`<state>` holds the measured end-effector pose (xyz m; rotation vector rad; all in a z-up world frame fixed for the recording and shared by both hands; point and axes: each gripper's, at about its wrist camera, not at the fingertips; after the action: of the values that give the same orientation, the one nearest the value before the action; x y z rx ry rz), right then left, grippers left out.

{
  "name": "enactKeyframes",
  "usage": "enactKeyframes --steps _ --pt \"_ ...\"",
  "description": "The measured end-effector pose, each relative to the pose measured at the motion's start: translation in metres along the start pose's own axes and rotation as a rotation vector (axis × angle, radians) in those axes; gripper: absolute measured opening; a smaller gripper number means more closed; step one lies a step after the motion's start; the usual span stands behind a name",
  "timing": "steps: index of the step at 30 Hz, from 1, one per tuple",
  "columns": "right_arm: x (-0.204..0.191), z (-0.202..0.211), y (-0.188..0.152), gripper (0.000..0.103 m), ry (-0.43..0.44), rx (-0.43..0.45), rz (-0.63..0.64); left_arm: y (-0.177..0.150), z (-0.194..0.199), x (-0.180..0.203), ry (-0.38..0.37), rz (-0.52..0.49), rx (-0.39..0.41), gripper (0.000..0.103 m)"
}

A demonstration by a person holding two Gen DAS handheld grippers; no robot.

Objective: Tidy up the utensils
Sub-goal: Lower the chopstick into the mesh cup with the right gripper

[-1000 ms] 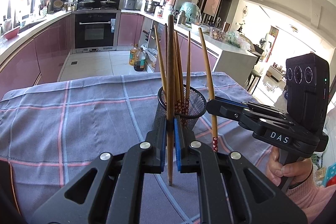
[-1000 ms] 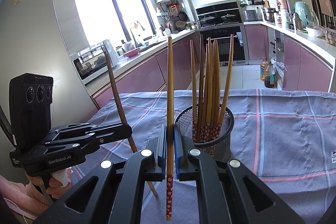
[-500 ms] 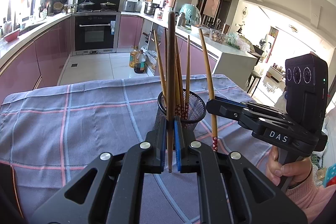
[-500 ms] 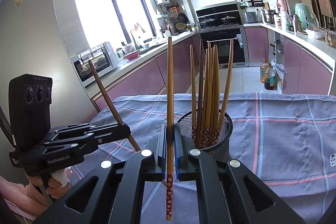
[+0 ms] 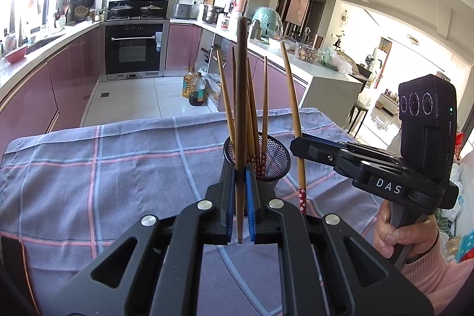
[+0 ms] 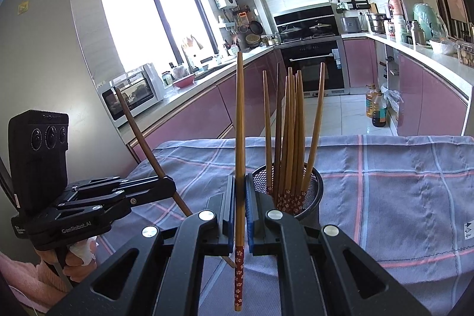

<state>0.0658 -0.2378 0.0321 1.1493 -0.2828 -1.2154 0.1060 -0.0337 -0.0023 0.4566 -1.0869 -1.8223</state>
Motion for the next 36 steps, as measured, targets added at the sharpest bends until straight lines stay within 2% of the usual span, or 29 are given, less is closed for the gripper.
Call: enactKeyframes --steps 23,36 --pt "0.001 -0.003 0.018 0.006 0.003 0.016 -0.011 0.014 0.015 0.003 -0.025 -0.031 0.01 0.008" --pt "0.005 -0.003 0.031 0.006 0.013 0.03 -0.006 0.032 0.032 0.005 -0.084 -0.02 0.046 0.008"
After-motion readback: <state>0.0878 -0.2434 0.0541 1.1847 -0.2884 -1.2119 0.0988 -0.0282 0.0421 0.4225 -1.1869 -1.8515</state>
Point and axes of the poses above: each gripper's, at about its wrist camera, not at the fingertips, and z roughly against the way its jaws point, x to its right, y to its top, and after that the axes turned 5 degrees about -z, right-handed
